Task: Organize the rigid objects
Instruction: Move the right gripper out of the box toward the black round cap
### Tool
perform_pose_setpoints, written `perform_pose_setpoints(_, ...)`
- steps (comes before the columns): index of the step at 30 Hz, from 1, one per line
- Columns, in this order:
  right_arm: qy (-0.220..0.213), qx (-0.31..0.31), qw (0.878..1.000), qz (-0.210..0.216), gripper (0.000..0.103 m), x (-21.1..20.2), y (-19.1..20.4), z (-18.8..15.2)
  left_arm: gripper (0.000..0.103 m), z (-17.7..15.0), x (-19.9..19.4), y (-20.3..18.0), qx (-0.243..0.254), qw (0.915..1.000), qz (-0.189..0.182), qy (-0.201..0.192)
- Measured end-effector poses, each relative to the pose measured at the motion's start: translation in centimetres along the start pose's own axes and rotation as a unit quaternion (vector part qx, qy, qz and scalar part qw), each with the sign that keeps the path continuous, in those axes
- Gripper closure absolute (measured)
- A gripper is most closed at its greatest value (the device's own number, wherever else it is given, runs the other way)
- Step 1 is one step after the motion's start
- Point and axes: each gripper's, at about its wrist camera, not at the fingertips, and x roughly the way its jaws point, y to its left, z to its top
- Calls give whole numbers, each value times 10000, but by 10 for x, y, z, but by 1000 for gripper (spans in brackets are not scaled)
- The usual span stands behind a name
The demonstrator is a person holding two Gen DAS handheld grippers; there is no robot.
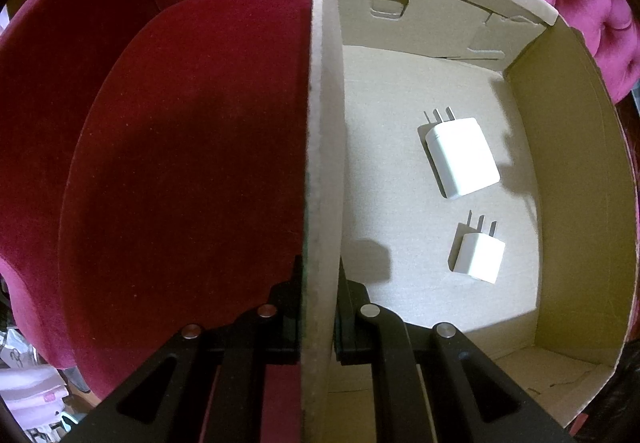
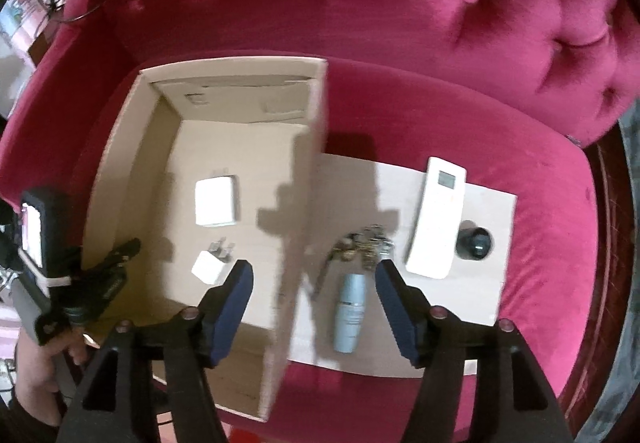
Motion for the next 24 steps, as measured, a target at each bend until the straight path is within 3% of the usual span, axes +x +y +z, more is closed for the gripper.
perform_pose_setpoints(16, 117, 613, 9972, -415, 2, 23, -82, -7, 93, -1, 1, -1, 14, 10000, 19, -3)
perform_pose_setpoints(24, 115, 733, 9953, -623, 0, 45, -119, -3, 93, -1, 0, -1, 22, 10000, 22, -3)
